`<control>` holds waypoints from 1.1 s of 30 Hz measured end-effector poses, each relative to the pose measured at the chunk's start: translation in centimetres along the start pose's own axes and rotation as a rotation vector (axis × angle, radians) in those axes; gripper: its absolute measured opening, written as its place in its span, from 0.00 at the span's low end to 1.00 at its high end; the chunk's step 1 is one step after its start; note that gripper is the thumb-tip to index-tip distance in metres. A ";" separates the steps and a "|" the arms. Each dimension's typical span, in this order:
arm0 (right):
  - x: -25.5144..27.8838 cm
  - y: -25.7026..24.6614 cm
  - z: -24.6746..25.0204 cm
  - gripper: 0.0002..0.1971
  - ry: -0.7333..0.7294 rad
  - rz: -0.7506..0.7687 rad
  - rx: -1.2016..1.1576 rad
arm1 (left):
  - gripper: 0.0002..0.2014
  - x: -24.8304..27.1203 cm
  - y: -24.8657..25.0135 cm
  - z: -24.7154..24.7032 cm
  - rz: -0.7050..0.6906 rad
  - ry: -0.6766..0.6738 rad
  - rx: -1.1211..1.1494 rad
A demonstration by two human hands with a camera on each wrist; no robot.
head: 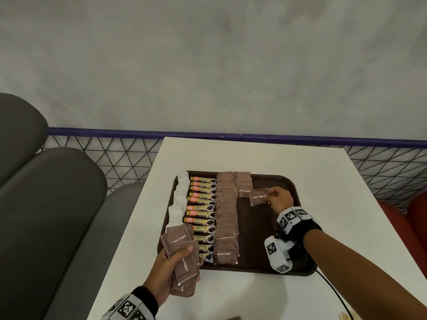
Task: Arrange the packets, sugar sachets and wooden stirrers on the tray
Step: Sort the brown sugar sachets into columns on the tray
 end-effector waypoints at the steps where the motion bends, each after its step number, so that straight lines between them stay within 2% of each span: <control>1: -0.3 0.0 -0.5 0.08 -0.004 -0.018 -0.002 | 0.14 -0.1 0.0 0.0 0.007 0.004 0.000; 4: -1.1 0.1 -1.9 0.08 -0.013 -0.065 -0.008 | 0.12 -0.5 0.1 0.2 0.034 0.016 0.015; 9: -2.1 0.1 -4.1 0.07 -0.010 -0.107 -0.010 | 0.20 -1.3 0.2 0.8 0.098 -0.014 0.064; 15: -2.6 0.1 -5.6 0.07 -0.006 -0.107 0.056 | 0.16 -2.0 0.0 1.8 0.116 -0.036 0.090; 22: -2.6 -0.2 -6.0 0.08 -0.004 -0.117 0.136 | 0.15 -2.6 -0.5 2.9 0.096 0.128 0.000; 28: -2.4 -0.7 -6.0 0.08 0.021 -0.119 0.126 | 0.11 -1.8 0.0 2.4 0.059 0.129 -0.015; 33: -1.8 -0.8 -5.5 0.16 0.086 -0.047 0.062 | 0.12 -1.4 0.1 2.1 0.036 0.099 0.005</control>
Point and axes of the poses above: each hand's wrist, its own x-axis away from the middle knuckle, its own z-axis out of the back of the hand, y = z × x, the point moved 2 cm from there along -x, towards the middle knuckle, and after that the axes turned 2 degrees about z, right-handed, at the moved point
